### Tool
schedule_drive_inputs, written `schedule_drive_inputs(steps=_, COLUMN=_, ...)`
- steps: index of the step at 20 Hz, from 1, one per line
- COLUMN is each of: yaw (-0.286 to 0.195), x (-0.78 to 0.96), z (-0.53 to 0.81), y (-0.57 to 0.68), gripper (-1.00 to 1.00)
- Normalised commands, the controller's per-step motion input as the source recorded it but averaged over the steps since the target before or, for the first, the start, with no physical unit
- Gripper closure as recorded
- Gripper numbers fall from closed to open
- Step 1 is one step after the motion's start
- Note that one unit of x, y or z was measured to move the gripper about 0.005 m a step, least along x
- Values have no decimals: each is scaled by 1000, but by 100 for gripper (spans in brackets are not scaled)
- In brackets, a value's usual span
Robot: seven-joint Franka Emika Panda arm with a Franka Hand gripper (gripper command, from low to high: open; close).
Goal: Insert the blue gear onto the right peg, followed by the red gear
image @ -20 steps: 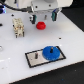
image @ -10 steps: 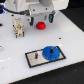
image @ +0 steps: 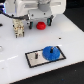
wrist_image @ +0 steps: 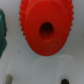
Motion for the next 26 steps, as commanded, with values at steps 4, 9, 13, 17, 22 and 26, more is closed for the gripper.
schedule_drive_inputs(steps=4, yaw=0, x=-26, z=-157, y=31, gripper=-100)
schedule_drive_inputs(steps=9, yaw=0, x=-125, z=-166, y=8, gripper=100)
schedule_drive_inputs(steps=13, yaw=0, x=-105, z=-151, y=20, gripper=100)
schedule_drive_inputs(steps=17, yaw=0, x=-153, z=-153, y=10, gripper=100)
schedule_drive_inputs(steps=22, yaw=0, x=-36, z=20, y=38, gripper=100)
schedule_drive_inputs(steps=26, yaw=0, x=62, z=385, y=70, gripper=100)
